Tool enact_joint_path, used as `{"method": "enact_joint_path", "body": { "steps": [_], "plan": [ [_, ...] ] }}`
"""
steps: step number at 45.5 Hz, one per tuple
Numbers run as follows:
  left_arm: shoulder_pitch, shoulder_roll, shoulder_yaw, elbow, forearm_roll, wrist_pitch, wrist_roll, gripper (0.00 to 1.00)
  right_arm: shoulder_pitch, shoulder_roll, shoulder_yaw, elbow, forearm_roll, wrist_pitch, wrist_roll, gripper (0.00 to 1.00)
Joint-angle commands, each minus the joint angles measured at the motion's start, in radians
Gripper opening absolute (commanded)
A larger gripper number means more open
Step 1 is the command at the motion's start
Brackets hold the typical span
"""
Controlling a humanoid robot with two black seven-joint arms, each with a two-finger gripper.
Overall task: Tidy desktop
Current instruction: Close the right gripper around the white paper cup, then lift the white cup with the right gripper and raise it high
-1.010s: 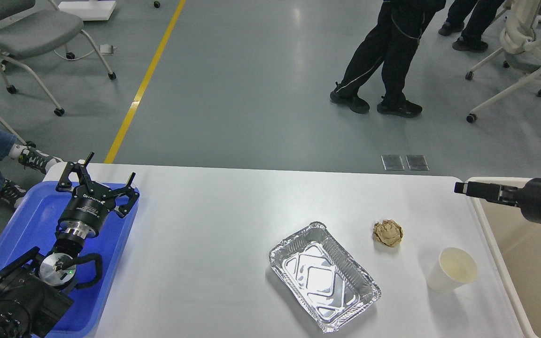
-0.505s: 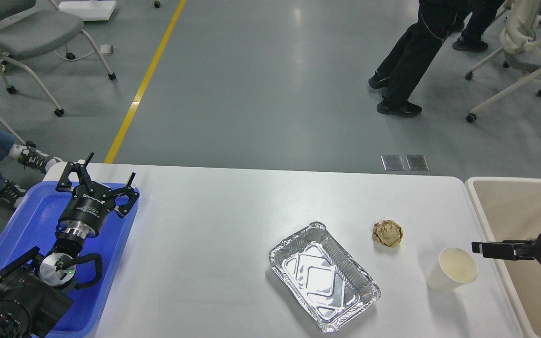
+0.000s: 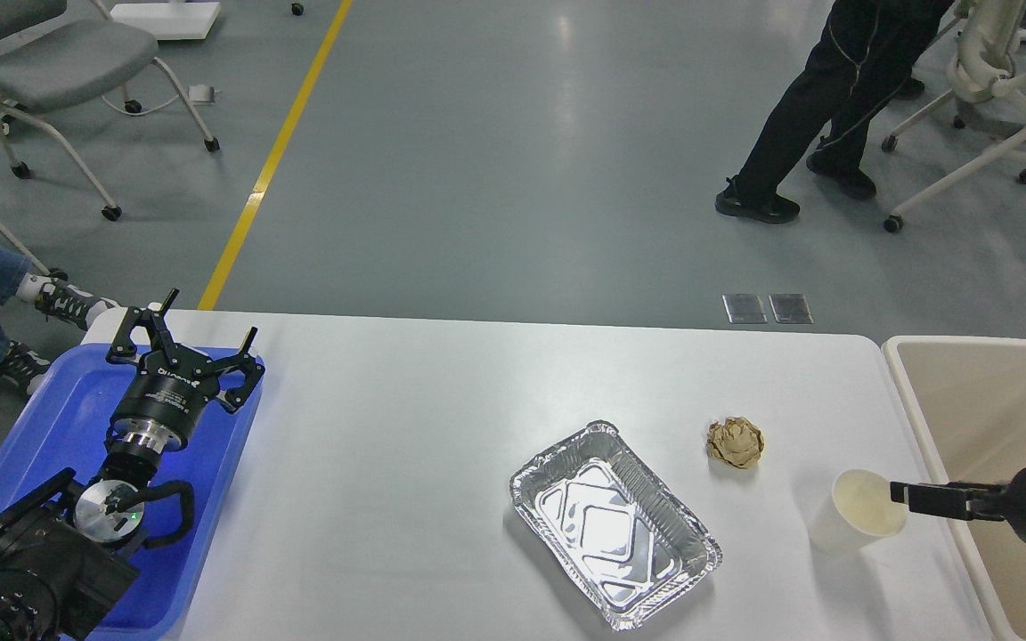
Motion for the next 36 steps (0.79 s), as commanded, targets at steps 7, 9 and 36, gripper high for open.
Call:
{"method": "enact_joint_path", "body": {
  "steps": [7,9,36],
  "plan": [
    [0.0,0.0,0.0,0.001,0.0,0.0,0.0,1.0,-0.046,0.094,0.003,-0.053,0.066,-0.012,0.0,0.99],
    [0.0,0.0,0.0,-0.001,0.0,0.0,0.0,1.0,-0.047,0.106,0.003,-0.064,0.072,-0.012,0.0,0.99],
    [0.0,0.0,0.0,-0.001,0.0,0.0,0.0,1.0,-0.089,0.163,-0.009,-0.179,0.062,-0.012,0.008,0.57]
  ]
}}
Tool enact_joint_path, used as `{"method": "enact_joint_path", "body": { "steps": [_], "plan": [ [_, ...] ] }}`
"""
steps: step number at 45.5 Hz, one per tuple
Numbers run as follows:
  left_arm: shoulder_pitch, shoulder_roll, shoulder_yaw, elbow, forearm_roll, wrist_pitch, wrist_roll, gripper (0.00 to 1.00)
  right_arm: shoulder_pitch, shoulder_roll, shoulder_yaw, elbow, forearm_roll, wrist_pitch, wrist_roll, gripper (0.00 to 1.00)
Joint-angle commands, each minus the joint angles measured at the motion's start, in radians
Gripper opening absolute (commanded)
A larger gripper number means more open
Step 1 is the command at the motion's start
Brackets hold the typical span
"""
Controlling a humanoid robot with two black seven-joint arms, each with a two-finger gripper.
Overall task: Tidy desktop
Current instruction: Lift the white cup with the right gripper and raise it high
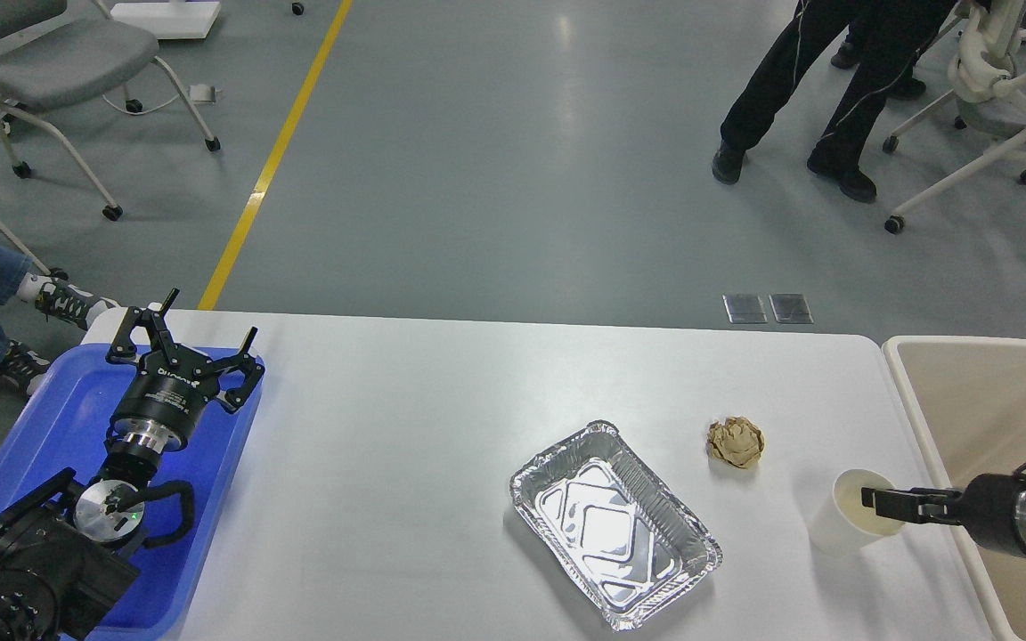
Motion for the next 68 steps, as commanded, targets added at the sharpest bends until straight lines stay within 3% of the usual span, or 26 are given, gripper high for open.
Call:
{"method": "enact_joint_path", "body": {
  "steps": [1,10,14,39,53,68],
  "plan": [
    [0.0,0.0,0.0,0.0,0.0,0.0,0.0,1.0,-0.01,0.01,-0.002,-0.02,-0.006,0.0,0.003,0.54],
    [0.0,0.0,0.0,0.0,0.0,0.0,0.0,1.0,-0.013,0.011,-0.002,-0.02,-0.008,0.0,0.005,0.24],
    [0.0,0.0,0.0,0.001,0.0,0.0,0.0,1.0,-0.012,0.01,-0.004,-0.018,-0.008,0.001,0.006,0.01],
    [0.0,0.0,0.0,0.0,0.0,0.0,0.0,1.0,0.019,-0.029,0.09,0.023,0.006,0.001,0.066,0.0],
    [0.0,0.0,0.0,0.0,0.0,0.0,0.0,1.0,0.149,-0.168,0.203,0.279,0.006,0.007,0.084,0.0],
    [0.0,0.0,0.0,0.001,0.0,0.0,0.0,1.0,0.295,-0.259,0.274,0.428,0.09,0.015,0.101,0.0]
  ]
}}
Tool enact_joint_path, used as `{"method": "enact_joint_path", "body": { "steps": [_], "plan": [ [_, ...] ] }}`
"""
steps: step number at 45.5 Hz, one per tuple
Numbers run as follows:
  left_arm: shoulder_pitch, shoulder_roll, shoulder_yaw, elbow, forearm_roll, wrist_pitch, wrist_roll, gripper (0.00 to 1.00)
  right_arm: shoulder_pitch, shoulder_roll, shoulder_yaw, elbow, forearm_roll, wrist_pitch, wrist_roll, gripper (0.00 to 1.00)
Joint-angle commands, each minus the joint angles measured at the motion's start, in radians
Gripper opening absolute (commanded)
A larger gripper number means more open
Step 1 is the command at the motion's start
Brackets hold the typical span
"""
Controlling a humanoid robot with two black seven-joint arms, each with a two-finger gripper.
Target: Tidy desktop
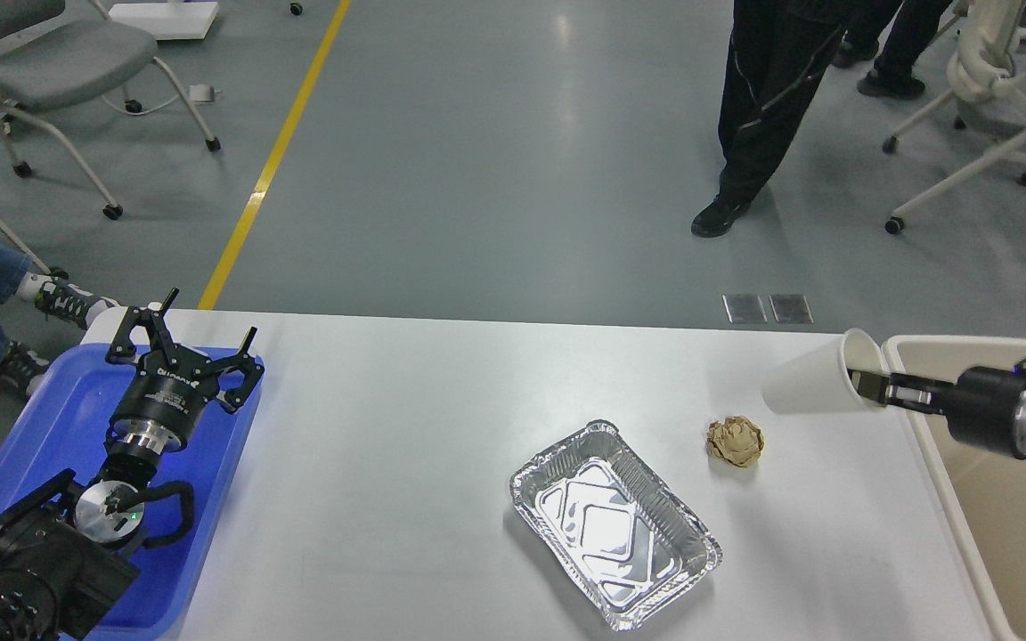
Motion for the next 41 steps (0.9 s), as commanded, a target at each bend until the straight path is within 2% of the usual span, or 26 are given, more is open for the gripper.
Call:
{"method": "enact_joint_path", "body": {
  "steps": [1,14,27,37,41],
  "plan": [
    [0.0,0.0,0.0,0.0,0.0,0.0,0.0,1.0,0.088,-0.07,0.082,0.122,0.089,0.005,0.014,0.0],
    [0.0,0.0,0.0,0.001,0.0,0.0,0.0,1.0,0.09,-0.062,0.171,0.107,0.336,0.01,0.013,0.0],
    [0.0,0.0,0.0,0.0,0.0,0.0,0.0,1.0,0.073,-0.051,0.185,-0.106,0.648,-0.001,-0.013,0.0],
    [0.0,0.0,0.0,0.0,0.0,0.0,0.0,1.0,0.068,-0.001,0.089,-0.39,0.919,-0.005,-0.145,0.0],
    [0.0,0.0,0.0,0.001,0.0,0.0,0.0,1.0,0.067,0.009,0.03,-0.464,0.985,-0.005,-0.184,0.0]
  ]
}}
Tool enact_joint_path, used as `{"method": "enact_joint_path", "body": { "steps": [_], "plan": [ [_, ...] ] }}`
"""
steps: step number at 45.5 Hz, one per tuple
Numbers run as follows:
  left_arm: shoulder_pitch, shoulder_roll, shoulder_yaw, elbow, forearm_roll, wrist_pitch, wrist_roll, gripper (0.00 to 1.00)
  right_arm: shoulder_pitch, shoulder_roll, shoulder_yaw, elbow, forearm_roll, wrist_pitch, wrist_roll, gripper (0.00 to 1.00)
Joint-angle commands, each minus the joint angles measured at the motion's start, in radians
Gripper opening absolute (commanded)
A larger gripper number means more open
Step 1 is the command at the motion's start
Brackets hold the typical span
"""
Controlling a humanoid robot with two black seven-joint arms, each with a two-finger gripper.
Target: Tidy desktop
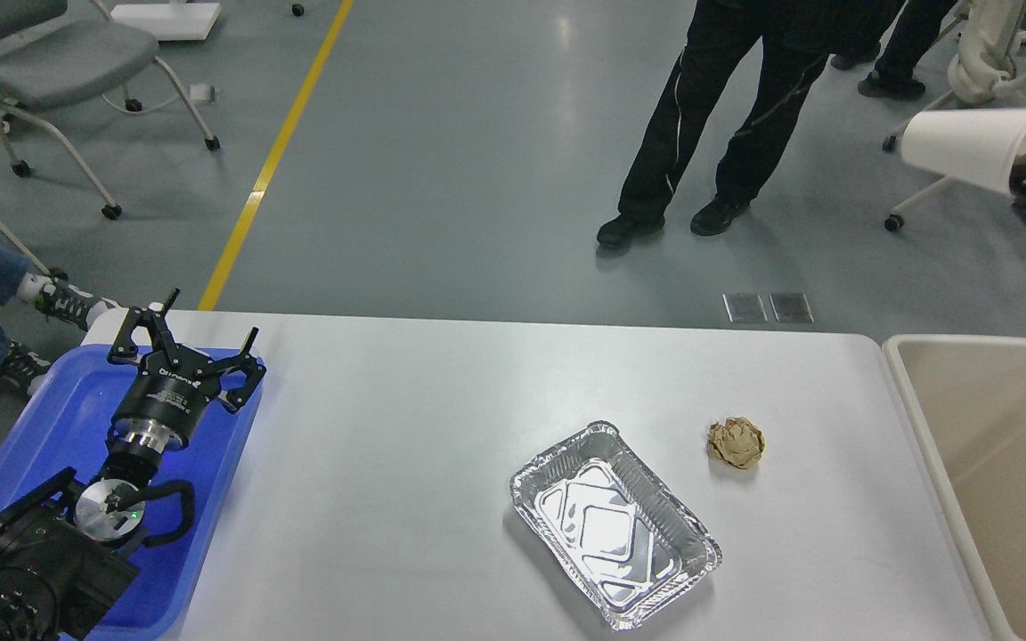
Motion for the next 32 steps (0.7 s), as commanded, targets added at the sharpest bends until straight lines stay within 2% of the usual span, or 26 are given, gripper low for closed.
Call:
{"method": "enact_joint_path", "body": {
  "steps": [1,12,23,27,32],
  "plan": [
    [0.0,0.0,0.0,-0.001,0.0,0.0,0.0,1.0,-0.006,0.036,-0.118,-0.257,0.259,-0.002,-0.115,0.0],
    [0.0,0.0,0.0,-0.001,0.0,0.0,0.0,1.0,-0.138,0.116,-0.162,-0.512,0.292,-0.009,-0.271,0.0],
    [0.0,0.0,0.0,-0.001,0.0,0.0,0.0,1.0,-0.215,0.161,-0.149,-0.609,0.302,-0.051,-0.46,0.0],
    [0.0,0.0,0.0,-0.001,0.0,0.0,0.0,1.0,-0.238,0.194,-0.147,-0.659,0.309,-0.078,-0.489,0.0],
    [0.0,0.0,0.0,-0.001,0.0,0.0,0.0,1.0,-0.294,0.251,-0.147,-0.737,0.313,-0.088,-0.489,0.0]
  ]
}}
